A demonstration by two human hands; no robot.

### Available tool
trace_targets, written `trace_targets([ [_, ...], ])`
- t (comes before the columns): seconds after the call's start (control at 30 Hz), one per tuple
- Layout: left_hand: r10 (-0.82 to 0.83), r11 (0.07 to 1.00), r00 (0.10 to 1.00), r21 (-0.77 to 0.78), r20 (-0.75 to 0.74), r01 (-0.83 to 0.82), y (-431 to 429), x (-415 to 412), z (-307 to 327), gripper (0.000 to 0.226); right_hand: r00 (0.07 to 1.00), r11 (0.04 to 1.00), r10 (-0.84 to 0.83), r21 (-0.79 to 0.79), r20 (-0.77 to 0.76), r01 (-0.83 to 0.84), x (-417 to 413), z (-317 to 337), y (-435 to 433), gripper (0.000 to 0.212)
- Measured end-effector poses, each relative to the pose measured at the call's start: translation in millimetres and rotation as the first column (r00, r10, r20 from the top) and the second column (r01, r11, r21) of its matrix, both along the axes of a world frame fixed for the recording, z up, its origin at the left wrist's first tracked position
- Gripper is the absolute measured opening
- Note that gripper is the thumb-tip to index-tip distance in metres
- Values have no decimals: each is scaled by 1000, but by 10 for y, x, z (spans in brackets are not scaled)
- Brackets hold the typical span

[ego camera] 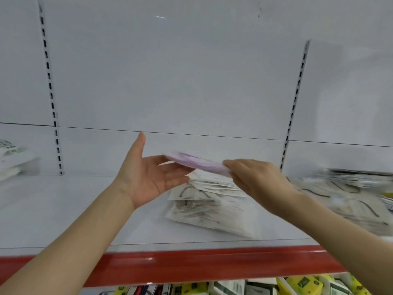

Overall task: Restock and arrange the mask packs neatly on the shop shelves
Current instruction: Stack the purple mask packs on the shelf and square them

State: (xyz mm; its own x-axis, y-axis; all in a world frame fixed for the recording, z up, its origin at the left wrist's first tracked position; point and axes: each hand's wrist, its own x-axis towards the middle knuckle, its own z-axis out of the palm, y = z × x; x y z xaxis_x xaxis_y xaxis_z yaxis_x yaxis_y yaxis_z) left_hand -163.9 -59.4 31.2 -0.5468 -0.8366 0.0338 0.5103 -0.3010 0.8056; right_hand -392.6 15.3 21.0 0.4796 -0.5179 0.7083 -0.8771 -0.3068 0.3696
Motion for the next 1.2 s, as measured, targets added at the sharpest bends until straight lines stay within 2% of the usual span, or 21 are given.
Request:
trace_targets([
  [0.07, -32, 999, 999, -11, 10, 32, -21, 133, 18, 81, 993, 996, 66, -58, -96, -72, 57, -102, -60, 32],
  [0.13, -39, 997, 989, -62, 139, 48, -13, 252, 22, 74, 988, 987, 99, -112, -119, -112, 168, -153, -100, 28],
  [0.2, 71, 988, 960, -148, 271, -32, -18, 331, -38, 60, 984, 983, 133, -113, -121, -147, 281, -196, -159, 30],
  [0.27, 248, 951, 915, -262, 318, -167, -38, 415, -137, 49, 981, 982, 172, -63, -90, -178, 395, -223, -238, 28],
  [0.37, 417, 881, 856, -367, 305, -298, 0, 568, -225, 56, 967, 964, 253, 84, 20, -254, 557, -266, -336, 27],
  [0.43, 505, 827, 822, -419, 262, -374, 20, 744, -234, 49, 928, 916, 284, 219, 242, -337, 680, -250, -337, 42],
  [0.5, 569, 777, 781, -480, 259, -407, 21, 977, -229, 53, 850, 901, 234, 223, 473, -372, 812, -152, -326, 50],
  [0.57, 613, 727, 749, -549, 251, -411, 22, 1227, -203, 61, 725, 943, 85, 179, 684, -279, 910, 1, -377, 54],
  [0.63, 638, 684, 743, -594, 204, -424, -24, 1469, -189, 47, 472, 911, -121, 286, 873, -297, 1038, 145, -456, 75],
  [0.7, 649, 651, 739, -635, 180, -417, -55, 1670, -186, 41, 224, 789, -270, 348, 936, -506, 1218, 184, -540, 89],
  [0.73, 649, 643, 738, -649, 182, -406, -78, 1769, -200, 44, 171, 717, -320, 356, 932, -599, 1332, 161, -570, 83],
  [0.77, 646, 639, 740, -661, 185, -393, -97, 1859, -213, 48, 155, 664, -332, 347, 931, -663, 1458, 120, -597, 67],
  [0.83, 641, 640, 746, -663, 181, -389, -177, 2034, -261, 54, 152, 650, -279, 303, 948, -697, 1705, 19, -647, 30],
  [0.87, 637, 645, 749, -658, 183, -388, -212, 2111, -282, 54, 126, 670, -251, 266, 960, -693, 1795, -31, -672, 23],
  [0.97, 615, 670, 750, -662, 241, -336, -320, 2308, -362, 55, 41, 683, -239, 198, 970, -704, 1950, -165, -698, 21],
  [1.1, 626, 713, 680, -633, 382, -301, -384, 2453, -458, 80, 29, 706, -248, 201, 968, -679, 1992, -293, -699, 19],
  [1.2, 631, 714, 679, -623, 375, -320, -422, 2433, -512, 65, 28, 736, -247, 206, 969, -644, 2062, -309, -710, 28],
])
